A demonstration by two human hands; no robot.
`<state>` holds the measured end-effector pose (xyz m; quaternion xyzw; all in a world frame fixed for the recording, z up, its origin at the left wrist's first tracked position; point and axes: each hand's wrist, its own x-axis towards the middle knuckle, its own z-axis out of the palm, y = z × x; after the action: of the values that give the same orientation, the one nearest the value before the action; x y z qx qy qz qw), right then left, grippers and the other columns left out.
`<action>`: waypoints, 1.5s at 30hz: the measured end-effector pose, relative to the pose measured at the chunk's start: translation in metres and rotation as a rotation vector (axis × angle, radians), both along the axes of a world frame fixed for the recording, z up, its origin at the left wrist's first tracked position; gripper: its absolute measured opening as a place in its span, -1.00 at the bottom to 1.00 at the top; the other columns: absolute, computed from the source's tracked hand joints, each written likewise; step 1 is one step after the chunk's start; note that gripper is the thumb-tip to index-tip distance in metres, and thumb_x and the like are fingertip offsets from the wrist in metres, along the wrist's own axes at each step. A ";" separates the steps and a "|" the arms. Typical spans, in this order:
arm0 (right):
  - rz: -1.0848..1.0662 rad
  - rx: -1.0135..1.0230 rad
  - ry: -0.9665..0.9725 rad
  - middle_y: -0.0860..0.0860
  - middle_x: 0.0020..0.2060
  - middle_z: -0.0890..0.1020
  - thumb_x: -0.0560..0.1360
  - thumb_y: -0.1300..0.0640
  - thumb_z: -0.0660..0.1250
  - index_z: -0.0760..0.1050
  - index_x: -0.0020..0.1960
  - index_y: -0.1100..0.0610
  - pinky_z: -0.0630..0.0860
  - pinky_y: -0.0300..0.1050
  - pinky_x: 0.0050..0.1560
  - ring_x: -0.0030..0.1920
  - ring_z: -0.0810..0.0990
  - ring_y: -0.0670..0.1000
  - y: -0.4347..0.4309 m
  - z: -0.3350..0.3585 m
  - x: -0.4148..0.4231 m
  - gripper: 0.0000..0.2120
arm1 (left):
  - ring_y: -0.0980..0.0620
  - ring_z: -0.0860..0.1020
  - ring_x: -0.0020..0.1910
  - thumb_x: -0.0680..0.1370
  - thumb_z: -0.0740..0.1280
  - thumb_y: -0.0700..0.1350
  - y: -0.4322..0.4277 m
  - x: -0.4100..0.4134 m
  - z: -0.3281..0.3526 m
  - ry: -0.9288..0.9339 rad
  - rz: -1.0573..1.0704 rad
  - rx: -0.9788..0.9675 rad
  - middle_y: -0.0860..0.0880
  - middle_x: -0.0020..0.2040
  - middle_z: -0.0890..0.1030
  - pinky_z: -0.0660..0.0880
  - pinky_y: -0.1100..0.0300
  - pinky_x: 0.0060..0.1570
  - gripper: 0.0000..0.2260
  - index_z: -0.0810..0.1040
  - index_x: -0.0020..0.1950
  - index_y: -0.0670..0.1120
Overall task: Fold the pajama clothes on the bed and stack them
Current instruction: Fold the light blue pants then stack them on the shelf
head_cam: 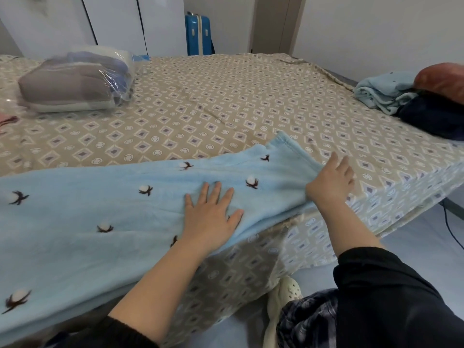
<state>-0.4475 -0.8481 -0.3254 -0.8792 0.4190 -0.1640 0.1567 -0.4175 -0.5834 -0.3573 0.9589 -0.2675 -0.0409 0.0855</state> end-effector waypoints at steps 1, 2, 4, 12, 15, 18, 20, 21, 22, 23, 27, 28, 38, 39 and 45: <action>0.034 -0.017 0.002 0.17 0.54 -0.03 0.40 0.33 0.26 -0.06 0.54 0.15 -0.02 0.15 0.49 0.52 -0.04 0.22 0.003 0.001 0.006 -0.19 | -0.02 -0.22 0.55 0.55 -0.17 0.32 -0.001 0.001 -0.001 -0.008 0.006 0.000 0.06 0.59 -0.17 -0.21 -0.26 0.43 -0.39 -0.09 0.57 0.16; 0.071 -0.017 -0.003 0.17 0.54 -0.01 0.41 0.32 0.22 -0.03 0.54 0.16 -0.05 0.14 0.50 0.53 -0.05 0.20 0.004 0.002 0.013 -0.23 | -0.02 -0.22 0.55 0.55 -0.17 0.33 -0.003 0.001 -0.002 -0.014 0.006 -0.001 0.05 0.59 -0.17 -0.21 -0.26 0.43 -0.38 -0.09 0.57 0.15; 0.155 0.000 -0.004 0.15 0.53 0.09 0.45 0.27 0.19 0.04 0.53 0.18 -0.03 0.14 0.50 0.52 0.00 0.17 0.004 0.005 0.030 -0.32 | -0.03 -0.22 0.55 0.54 -0.15 0.33 -0.003 0.003 -0.004 -0.020 0.002 -0.016 0.04 0.59 -0.16 -0.21 -0.26 0.43 -0.38 -0.09 0.57 0.15; 0.320 0.233 0.113 0.22 0.26 0.49 0.52 0.07 0.26 0.30 0.41 0.26 0.39 0.03 0.20 0.23 0.47 0.23 -0.028 0.020 0.087 -0.49 | -0.01 -0.18 0.56 0.51 -0.09 0.32 -0.003 0.005 -0.010 -0.049 0.003 -0.110 0.04 0.60 -0.11 -0.23 -0.20 0.45 -0.37 -0.01 0.57 0.15; 0.228 0.303 0.107 0.25 0.23 0.53 0.58 -0.11 0.17 0.39 0.34 0.30 0.41 0.03 0.13 0.20 0.50 0.25 -0.037 0.020 0.099 -0.46 | 0.00 -0.19 0.56 0.51 -0.08 0.32 -0.003 0.004 -0.010 -0.048 0.001 -0.121 0.03 0.60 -0.11 -0.25 -0.19 0.44 -0.36 0.00 0.57 0.15; 0.174 0.315 0.150 0.24 0.28 0.50 0.58 -0.15 0.15 0.35 0.38 0.32 0.40 0.03 0.12 0.24 0.48 0.25 -0.038 0.019 0.107 -0.40 | -0.01 -0.19 0.56 0.52 -0.06 0.32 -0.004 0.004 -0.009 -0.052 -0.002 -0.120 0.03 0.60 -0.10 -0.25 -0.20 0.44 -0.37 0.01 0.57 0.14; 0.158 0.159 0.140 0.25 0.17 0.54 0.58 -0.09 0.20 0.35 0.36 0.32 0.38 -0.03 -0.06 0.13 0.52 0.26 -0.041 0.020 0.105 -0.45 | -0.01 -0.18 0.56 0.53 -0.06 0.31 -0.004 0.004 -0.010 -0.059 -0.004 -0.119 0.03 0.60 -0.10 -0.24 -0.19 0.44 -0.37 0.01 0.57 0.14; 0.127 0.046 0.095 0.25 0.09 0.56 0.57 -0.06 0.21 0.39 0.30 0.31 0.37 -0.05 -0.12 0.06 0.54 0.27 -0.043 0.021 0.101 -0.51 | 0.00 -0.17 0.56 0.53 -0.06 0.30 -0.004 0.004 -0.010 -0.067 -0.011 -0.121 0.03 0.60 -0.09 -0.25 -0.17 0.45 -0.38 0.00 0.57 0.14; 0.096 -0.075 0.056 0.25 0.03 0.58 0.58 -0.04 0.19 0.41 0.24 0.30 0.36 -0.04 -0.15 0.01 0.54 0.28 -0.046 0.020 0.098 -0.57 | 0.00 -0.17 0.56 0.54 -0.06 0.29 -0.004 0.003 -0.010 -0.076 -0.026 -0.125 0.03 0.60 -0.08 -0.25 -0.15 0.45 -0.39 -0.01 0.57 0.14; 0.078 -0.166 0.039 0.26 0.00 0.58 0.59 -0.03 0.17 0.40 0.20 0.28 0.35 -0.01 -0.16 0.00 0.55 0.29 -0.046 0.017 0.095 -0.61 | 0.01 -0.16 0.56 0.55 -0.06 0.28 -0.003 0.003 -0.010 -0.083 -0.045 -0.127 0.03 0.60 -0.07 -0.25 -0.12 0.46 -0.39 -0.02 0.57 0.14; 0.052 -0.097 0.117 0.19 0.16 0.52 0.62 0.02 0.11 0.32 0.35 0.23 0.36 0.01 -0.16 0.07 0.55 0.24 -0.038 -0.005 0.096 -0.60 | 0.01 -0.17 0.56 0.54 -0.09 0.28 -0.002 0.002 -0.010 -0.079 -0.066 -0.122 0.02 0.60 -0.09 -0.27 -0.10 0.46 -0.39 -0.04 0.57 0.13; 0.056 -0.083 0.164 0.16 0.23 0.47 0.62 0.02 0.07 0.27 0.41 0.22 0.38 0.03 -0.13 0.11 0.53 0.22 -0.036 -0.007 0.096 -0.57 | 0.01 -0.17 0.56 0.54 -0.10 0.28 -0.002 0.002 -0.010 -0.077 -0.065 -0.117 0.02 0.60 -0.10 -0.27 -0.10 0.46 -0.38 -0.04 0.58 0.13; 0.778 -0.209 0.114 0.11 0.50 0.25 0.63 -0.06 0.06 0.13 0.54 0.08 0.09 0.12 0.46 0.48 0.21 0.12 0.055 -0.017 0.045 -0.48 | 0.02 -0.16 0.56 0.57 -0.01 0.23 -0.004 0.001 -0.005 -0.045 -0.018 -0.093 0.01 0.60 -0.09 -0.23 -0.10 0.47 -0.34 -0.06 0.59 -0.05; 0.886 -0.227 0.169 0.04 0.51 0.24 0.64 -0.07 0.05 0.16 0.53 0.03 0.05 0.10 0.46 0.49 0.18 0.05 0.056 -0.023 0.035 -0.51 | 0.02 -0.16 0.56 0.58 -0.01 0.23 -0.003 0.001 -0.004 -0.041 -0.009 -0.083 0.00 0.60 -0.10 -0.24 -0.10 0.46 -0.34 -0.07 0.59 -0.06; 0.434 -0.120 0.299 -0.03 0.56 0.08 0.64 -0.09 -0.12 0.07 0.56 0.03 -0.14 0.18 0.50 0.54 0.00 -0.03 -0.009 -0.022 0.025 -0.48 | 0.01 -0.18 0.56 0.60 -0.05 0.27 0.019 0.015 0.006 -0.009 -0.069 0.025 0.04 0.60 -0.12 -0.23 -0.17 0.45 -0.41 -0.05 0.58 0.09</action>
<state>-0.4223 -0.8570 -0.3478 -0.9706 0.2287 -0.0194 0.0722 -0.4023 -0.5643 -0.3512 0.9502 -0.3004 -0.0428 0.0709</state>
